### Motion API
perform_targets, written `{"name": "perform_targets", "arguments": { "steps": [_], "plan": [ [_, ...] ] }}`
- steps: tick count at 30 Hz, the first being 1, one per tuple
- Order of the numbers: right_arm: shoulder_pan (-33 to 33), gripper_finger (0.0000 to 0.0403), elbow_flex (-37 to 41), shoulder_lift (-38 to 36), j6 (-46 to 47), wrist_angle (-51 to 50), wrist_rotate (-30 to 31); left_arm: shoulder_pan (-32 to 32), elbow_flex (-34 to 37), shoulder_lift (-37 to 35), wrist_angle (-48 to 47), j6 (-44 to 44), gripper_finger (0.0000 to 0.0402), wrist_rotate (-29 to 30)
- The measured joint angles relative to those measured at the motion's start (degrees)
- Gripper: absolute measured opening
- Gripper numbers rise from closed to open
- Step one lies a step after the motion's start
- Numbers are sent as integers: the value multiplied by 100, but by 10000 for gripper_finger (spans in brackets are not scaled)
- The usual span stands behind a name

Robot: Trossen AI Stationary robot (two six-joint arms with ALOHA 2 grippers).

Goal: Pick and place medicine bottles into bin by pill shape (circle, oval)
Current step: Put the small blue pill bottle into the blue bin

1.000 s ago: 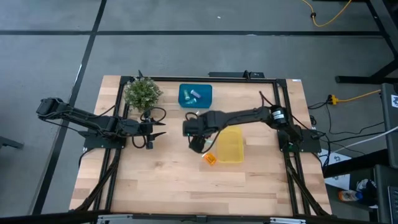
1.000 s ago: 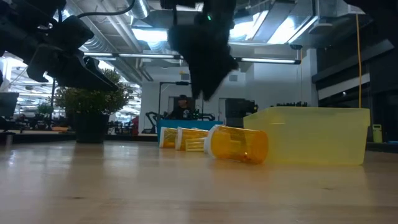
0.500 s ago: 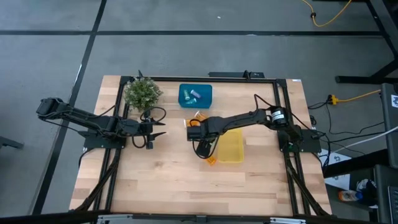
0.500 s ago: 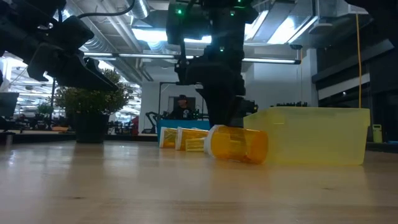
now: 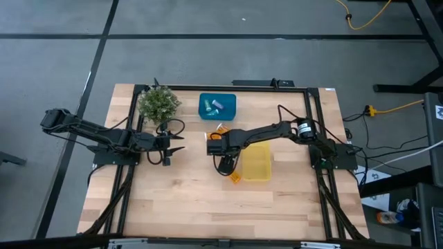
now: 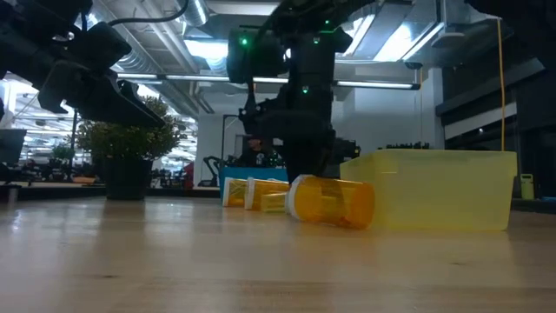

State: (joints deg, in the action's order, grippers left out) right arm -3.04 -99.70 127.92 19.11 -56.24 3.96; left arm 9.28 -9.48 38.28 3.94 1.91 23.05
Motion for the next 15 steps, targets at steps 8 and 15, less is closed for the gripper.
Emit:
{"name": "perform_targets", "arguments": {
  "steps": [8, 15],
  "plan": [
    [128, 208, -9, 19, 13, 170, -65, 2, -2, 0, -2, 1, 169, -2],
    [172, 208, -9, 19, 0, 141, -109, 2, -2, 0, -2, 1, 169, -1]
  ]
}}
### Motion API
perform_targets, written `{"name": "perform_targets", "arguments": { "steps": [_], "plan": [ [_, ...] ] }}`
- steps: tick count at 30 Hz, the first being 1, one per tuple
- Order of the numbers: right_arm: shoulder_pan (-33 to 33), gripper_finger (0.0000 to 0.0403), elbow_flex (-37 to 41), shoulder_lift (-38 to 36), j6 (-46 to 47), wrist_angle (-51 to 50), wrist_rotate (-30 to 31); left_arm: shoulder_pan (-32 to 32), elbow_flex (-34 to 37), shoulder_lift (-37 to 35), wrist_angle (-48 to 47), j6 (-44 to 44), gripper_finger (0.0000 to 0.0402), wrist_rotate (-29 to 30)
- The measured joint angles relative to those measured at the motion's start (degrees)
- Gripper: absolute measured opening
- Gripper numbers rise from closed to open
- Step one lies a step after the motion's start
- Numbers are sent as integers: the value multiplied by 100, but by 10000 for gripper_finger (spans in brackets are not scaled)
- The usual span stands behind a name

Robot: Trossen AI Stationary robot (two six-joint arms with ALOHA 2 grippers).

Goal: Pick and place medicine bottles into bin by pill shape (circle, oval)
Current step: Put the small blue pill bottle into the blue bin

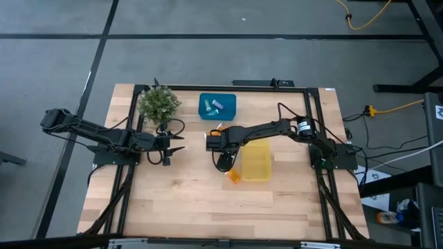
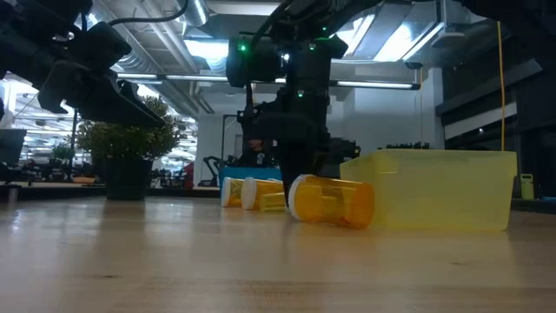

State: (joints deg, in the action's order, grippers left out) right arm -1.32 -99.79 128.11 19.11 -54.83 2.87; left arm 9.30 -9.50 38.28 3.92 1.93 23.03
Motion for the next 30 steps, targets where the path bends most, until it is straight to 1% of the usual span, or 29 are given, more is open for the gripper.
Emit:
{"name": "perform_targets", "arguments": {
  "steps": [8, 14, 18, 24, 27, 30],
  "plan": [
    [-11, 208, 0, 0, -179, 35, -107, 0, 0, 0, 0, 1, 169, -1],
    [-11, 208, -2, 43, -23, 48, -104, 0, 0, 0, 0, 1, 169, -1],
    [-35, 208, -4, 138, -114, -42, -98, 0, 0, 0, 0, -1, 169, -1],
    [-48, 208, -7, 146, 216, 1, 2, 0, 0, 0, 0, 1, 169, -1],
    [-48, 197, -7, 149, 343, -7, -8, -2, 0, 0, 0, 1, 169, -1],
    [-62, 169, -7, 150, 665, -6, -9, -2, 0, 0, -1, -1, 169, -1]
  ]
}}
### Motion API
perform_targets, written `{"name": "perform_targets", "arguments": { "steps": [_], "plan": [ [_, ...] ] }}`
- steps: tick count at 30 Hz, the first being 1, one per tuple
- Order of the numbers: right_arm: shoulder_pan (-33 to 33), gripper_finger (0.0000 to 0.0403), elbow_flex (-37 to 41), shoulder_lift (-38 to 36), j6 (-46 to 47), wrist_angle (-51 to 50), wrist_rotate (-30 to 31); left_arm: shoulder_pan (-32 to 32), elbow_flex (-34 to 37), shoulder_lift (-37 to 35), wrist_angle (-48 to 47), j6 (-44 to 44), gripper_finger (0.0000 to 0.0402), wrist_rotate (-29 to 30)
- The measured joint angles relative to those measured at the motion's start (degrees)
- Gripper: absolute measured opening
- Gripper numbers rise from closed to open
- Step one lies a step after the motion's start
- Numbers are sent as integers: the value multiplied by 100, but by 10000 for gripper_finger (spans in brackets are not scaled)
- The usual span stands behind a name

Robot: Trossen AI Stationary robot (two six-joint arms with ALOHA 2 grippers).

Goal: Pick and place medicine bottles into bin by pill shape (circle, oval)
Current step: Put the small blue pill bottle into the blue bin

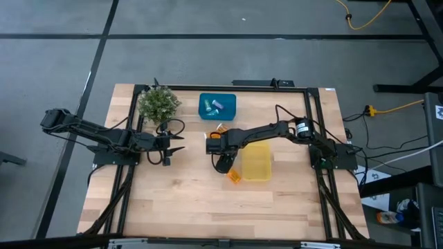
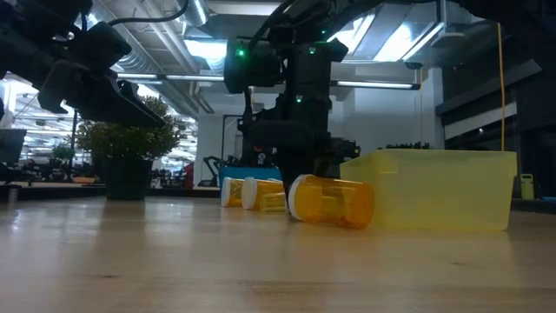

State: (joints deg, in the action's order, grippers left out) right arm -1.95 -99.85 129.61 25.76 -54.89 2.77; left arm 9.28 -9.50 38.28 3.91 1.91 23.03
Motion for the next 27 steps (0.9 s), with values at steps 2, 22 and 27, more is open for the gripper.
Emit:
{"name": "perform_targets", "arguments": {
  "steps": [2, 22, 27],
  "plan": [
    [-1, 144, 0, 3, 187, 8, -26, 2, 0, 0, 1, 2, 169, 0],
    [-173, 93, -1659, 14, -766, 559, 1424, 0, 0, 0, -1, 2, 169, 0],
    [-127, 93, -1960, 3, -1004, 1144, 2781, 2, 0, 0, -1, 2, 169, 0]
  ]
}}
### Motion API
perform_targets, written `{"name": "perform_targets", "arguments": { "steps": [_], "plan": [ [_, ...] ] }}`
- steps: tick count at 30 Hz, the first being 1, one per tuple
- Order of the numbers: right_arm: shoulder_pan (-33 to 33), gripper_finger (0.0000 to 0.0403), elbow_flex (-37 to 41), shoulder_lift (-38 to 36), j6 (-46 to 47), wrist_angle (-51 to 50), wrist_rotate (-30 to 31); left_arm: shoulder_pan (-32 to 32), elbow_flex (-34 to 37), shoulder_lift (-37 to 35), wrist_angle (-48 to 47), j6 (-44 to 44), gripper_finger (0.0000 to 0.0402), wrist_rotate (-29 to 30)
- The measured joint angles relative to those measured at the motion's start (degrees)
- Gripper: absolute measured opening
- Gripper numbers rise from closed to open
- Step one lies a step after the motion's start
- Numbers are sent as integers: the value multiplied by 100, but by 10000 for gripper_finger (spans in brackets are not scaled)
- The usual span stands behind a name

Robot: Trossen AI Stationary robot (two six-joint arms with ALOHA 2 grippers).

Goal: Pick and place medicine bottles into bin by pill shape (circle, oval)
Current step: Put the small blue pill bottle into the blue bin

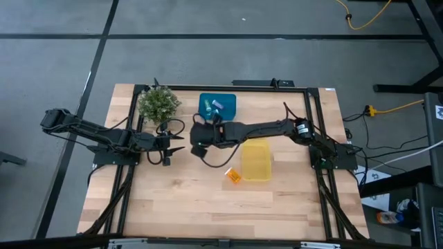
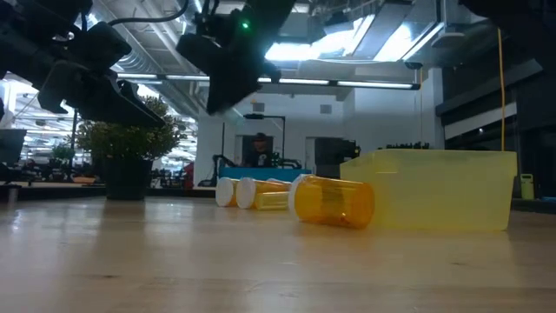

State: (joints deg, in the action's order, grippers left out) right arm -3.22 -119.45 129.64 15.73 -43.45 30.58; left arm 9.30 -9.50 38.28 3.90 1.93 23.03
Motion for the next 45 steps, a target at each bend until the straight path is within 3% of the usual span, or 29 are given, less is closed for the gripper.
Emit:
{"name": "perform_targets", "arguments": {
  "steps": [7, 13, 16, 27, 34, 45],
  "plan": [
    [229, 93, -35, -4, 33, 340, 1010, 0, 0, 0, 0, 0, 169, 0],
    [640, 94, -35, -4, 9, 339, 1007, 1, 0, 0, 0, 0, 169, 0],
    [939, 94, -35, -4, -233, 336, 554, -2, 0, 0, 0, 0, 169, 0],
    [2166, 94, -33, -4, -402, 139, -2520, -1, 0, 0, 0, 2, 169, 0],
    [2502, 94, -31, -4, -401, -62, -3105, 1, 0, 0, 0, 2, 169, 0],
    [2502, 116, -29, -4, -391, -58, -3118, -2, 0, 0, 0, 4, 169, 0]
  ]
}}
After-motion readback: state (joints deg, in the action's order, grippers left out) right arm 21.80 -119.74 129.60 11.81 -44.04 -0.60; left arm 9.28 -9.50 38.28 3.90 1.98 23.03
